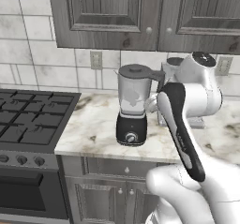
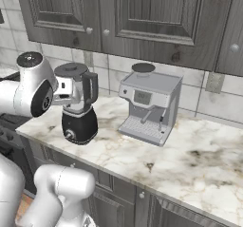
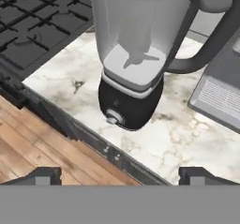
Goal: Grab the lemon wedge and garlic from the fridge, place them in the blender, close the lid, and turn on the blender to create a marinade.
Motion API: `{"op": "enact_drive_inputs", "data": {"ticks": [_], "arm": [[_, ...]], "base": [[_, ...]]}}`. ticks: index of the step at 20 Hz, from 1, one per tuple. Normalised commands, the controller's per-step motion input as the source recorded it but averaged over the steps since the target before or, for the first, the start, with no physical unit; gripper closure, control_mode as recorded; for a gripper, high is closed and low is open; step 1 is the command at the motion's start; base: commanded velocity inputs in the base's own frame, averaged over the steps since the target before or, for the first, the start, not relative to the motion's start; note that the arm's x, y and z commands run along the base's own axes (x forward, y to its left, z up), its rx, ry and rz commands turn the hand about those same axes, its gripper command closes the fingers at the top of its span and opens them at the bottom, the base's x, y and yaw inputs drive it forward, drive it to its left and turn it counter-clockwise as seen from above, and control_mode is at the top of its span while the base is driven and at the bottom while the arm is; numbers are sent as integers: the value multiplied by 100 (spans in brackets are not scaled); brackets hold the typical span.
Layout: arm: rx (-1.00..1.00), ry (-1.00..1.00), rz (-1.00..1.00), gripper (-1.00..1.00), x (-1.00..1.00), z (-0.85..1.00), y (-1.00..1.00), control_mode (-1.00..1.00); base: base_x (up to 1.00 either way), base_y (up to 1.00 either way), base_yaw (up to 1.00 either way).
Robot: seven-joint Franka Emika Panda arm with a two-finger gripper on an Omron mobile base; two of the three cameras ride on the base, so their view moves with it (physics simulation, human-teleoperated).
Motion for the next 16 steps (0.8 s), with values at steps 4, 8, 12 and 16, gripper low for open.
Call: {"op": "enact_drive_inputs", "data": {"ticks": [4, 8, 12, 16], "arm": [[-5, 0, -31, -100, 0, -35, 41, -100], [-1, 0, -29, -100, 0, -29, 27, -100], [0, 0, -26, -100, 0, -21, 16, -100], [0, 0, -18, -100, 0, -19, 0, -100]], "base": [[0, 0, 0], [0, 0, 0], [0, 0, 0], [0, 0, 0]]}}
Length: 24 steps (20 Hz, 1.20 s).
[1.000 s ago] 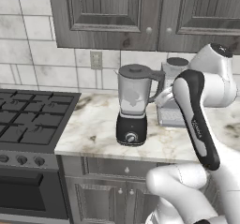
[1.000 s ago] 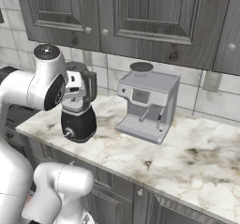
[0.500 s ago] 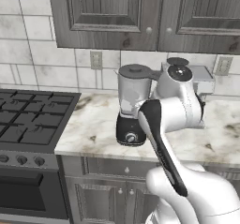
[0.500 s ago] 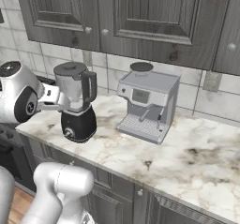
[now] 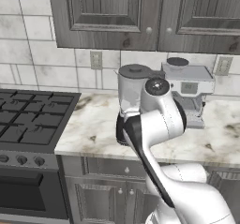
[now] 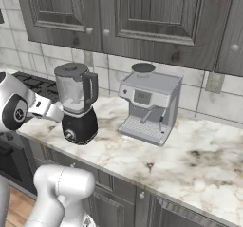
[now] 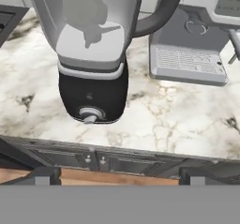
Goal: Grab the lemon wedge and garlic from the fridge, place them in the blender, close the lid, and turn on the blender to create a marinade.
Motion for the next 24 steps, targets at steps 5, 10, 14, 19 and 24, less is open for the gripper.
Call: {"op": "enact_drive_inputs", "data": {"ticks": [5, 10, 14, 19, 24], "arm": [[0, 0, -8, -100, 6, -22, 0, -100], [0, 0, -1, -100, 17, -17, 0, -100], [0, 5, 0, -100, 13, -14, -6, -100], [0, 8, 0, -100, 11, -8, -2, -100], [0, 8, 0, -100, 18, -5, 0, -100]], "base": [[0, 0, 0], [0, 0, 0], [0, 0, 0], [0, 0, 0], [0, 0, 0]]}}
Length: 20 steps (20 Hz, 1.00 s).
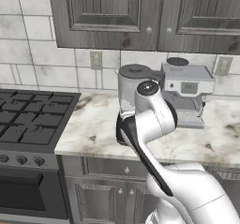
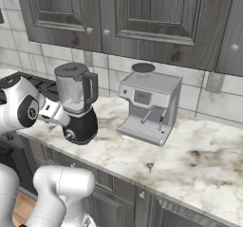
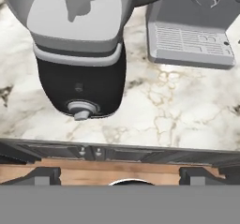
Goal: Grab the lemon wedge and garlic from the fridge, place them in the blender, close the lid, and turn on the blender to create a marinade.
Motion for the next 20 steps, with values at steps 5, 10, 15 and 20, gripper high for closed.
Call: {"op": "enact_drive_inputs", "data": {"ticks": [5, 10, 15, 20], "arm": [[0, 1, 0, -100, 20, -21, 0, -100], [0, 0, 0, -100, 16, -28, 0, -100], [0, 0, 0, -100, 11, -11, 0, -100], [0, 0, -1, 100, 5, 0, 0, -100]], "base": [[0, 0, 0], [0, 0, 0], [0, 0, 0], [0, 0, 0]]}}
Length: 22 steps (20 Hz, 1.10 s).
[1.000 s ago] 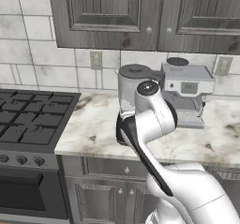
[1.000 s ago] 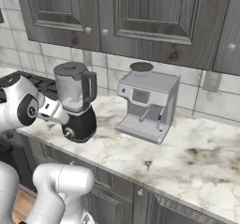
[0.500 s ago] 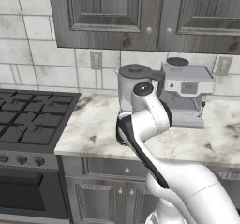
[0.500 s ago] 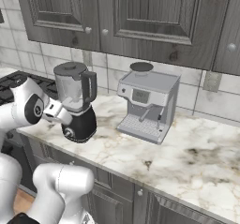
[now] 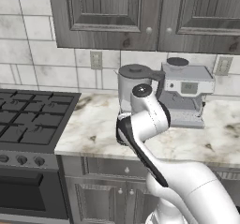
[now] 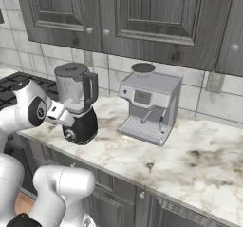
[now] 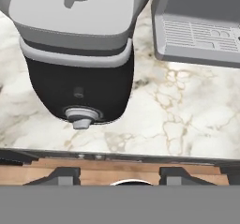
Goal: Grab the lemon wedge and garlic from the fridge, place them in the blender, close the lid, and turn on the blender to create a marinade.
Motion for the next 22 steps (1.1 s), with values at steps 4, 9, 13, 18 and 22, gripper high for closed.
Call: {"op": "enact_drive_inputs", "data": {"ticks": [4, 9, 13, 18, 22], "arm": [[0, 0, -1, 100, 7, 0, 0, -100], [0, 0, 0, 100, 12, -10, 0, -100], [0, 0, 0, 100, 15, -17, 2, -100], [0, 0, -3, 100, 18, -12, 13, -100], [0, 0, -4, 100, 18, -10, 18, -100]], "base": [[0, 0, 0], [0, 0, 0], [0, 0, 0], [0, 0, 0], [0, 0, 0]]}}
